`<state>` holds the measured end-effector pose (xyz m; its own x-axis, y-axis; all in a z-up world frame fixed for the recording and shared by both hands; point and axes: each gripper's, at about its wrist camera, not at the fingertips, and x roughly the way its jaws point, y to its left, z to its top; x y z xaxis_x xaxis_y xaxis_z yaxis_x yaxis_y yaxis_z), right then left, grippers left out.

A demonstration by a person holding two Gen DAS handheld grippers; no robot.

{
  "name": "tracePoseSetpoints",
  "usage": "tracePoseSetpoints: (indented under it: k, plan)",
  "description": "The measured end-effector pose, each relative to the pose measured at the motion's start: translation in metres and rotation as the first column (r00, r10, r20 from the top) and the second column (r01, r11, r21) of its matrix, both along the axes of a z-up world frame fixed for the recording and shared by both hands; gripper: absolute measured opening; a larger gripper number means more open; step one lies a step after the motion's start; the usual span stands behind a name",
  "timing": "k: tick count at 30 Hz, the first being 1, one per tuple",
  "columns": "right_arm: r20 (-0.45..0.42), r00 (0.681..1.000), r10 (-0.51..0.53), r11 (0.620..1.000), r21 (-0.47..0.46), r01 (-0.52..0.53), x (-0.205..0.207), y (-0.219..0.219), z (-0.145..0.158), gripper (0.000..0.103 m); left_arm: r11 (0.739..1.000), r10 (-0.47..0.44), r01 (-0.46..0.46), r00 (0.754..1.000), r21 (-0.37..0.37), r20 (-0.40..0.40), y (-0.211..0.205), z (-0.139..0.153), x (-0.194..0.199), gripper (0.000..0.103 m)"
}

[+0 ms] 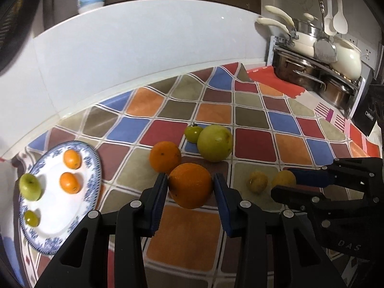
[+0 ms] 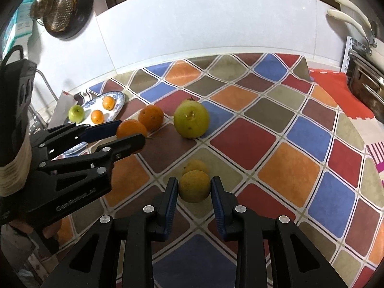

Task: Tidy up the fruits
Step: 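Grasp an orange with the left tool while the right tool grasps a small yellow fruit, then carry the orange and yellow fruit onto the plate and open both tools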

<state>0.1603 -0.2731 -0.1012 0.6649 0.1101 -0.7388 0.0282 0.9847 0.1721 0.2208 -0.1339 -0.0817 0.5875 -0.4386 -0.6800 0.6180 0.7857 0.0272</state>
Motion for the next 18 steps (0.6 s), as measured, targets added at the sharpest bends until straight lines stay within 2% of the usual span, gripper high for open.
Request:
tracePoseSetpoints:
  k: [18]
  plan:
    - [0.119, 0.989, 0.086, 0.996, -0.030, -0.083, -0.024, 0.030, 0.041, 0.029, 0.989, 0.132, -0.128, 0.989, -0.069, 0.067, 0.048, 0.040, -0.040, 0.039]
